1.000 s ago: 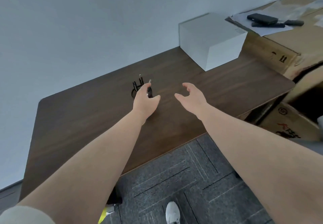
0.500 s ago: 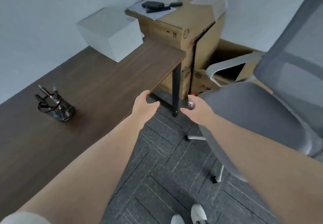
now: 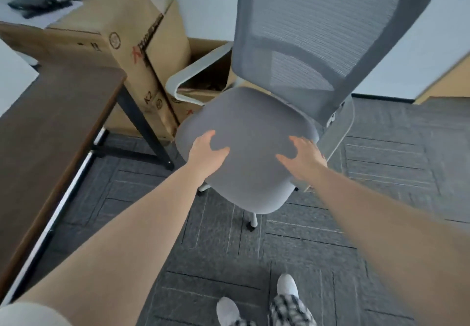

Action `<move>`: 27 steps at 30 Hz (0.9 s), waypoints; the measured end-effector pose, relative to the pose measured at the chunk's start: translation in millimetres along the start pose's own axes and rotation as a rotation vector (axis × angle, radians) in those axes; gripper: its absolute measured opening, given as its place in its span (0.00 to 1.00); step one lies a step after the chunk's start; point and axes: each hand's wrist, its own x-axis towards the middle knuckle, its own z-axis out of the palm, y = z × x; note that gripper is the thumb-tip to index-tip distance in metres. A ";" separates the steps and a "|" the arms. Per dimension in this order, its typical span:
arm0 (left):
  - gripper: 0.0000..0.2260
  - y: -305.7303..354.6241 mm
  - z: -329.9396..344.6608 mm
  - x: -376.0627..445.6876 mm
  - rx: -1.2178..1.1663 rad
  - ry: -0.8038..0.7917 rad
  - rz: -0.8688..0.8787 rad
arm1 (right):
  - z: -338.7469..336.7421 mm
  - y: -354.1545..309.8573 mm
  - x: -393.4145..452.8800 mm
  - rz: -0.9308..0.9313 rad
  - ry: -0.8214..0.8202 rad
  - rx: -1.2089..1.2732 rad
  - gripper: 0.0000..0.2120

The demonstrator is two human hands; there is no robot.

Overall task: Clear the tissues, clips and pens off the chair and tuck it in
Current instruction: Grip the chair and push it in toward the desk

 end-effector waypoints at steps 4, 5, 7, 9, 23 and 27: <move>0.31 29.0 48.7 7.9 0.095 -0.043 0.044 | -20.4 47.1 19.9 0.107 0.131 -0.007 0.36; 0.31 35.5 61.6 8.4 0.124 -0.066 0.062 | -24.3 57.0 25.6 0.129 0.130 0.035 0.37; 0.33 46.5 88.5 9.7 0.180 -0.125 0.100 | -30.4 74.2 37.9 0.140 0.126 0.113 0.38; 0.34 54.5 116.2 10.8 0.225 -0.177 0.135 | -34.2 87.7 53.2 0.135 0.123 0.155 0.39; 0.34 60.8 226.2 16.8 0.573 -0.316 0.232 | -44.0 149.0 127.3 0.064 0.047 0.160 0.45; 0.33 57.5 221.3 12.2 0.621 -0.282 0.221 | -35.9 150.2 119.5 0.041 0.039 0.164 0.45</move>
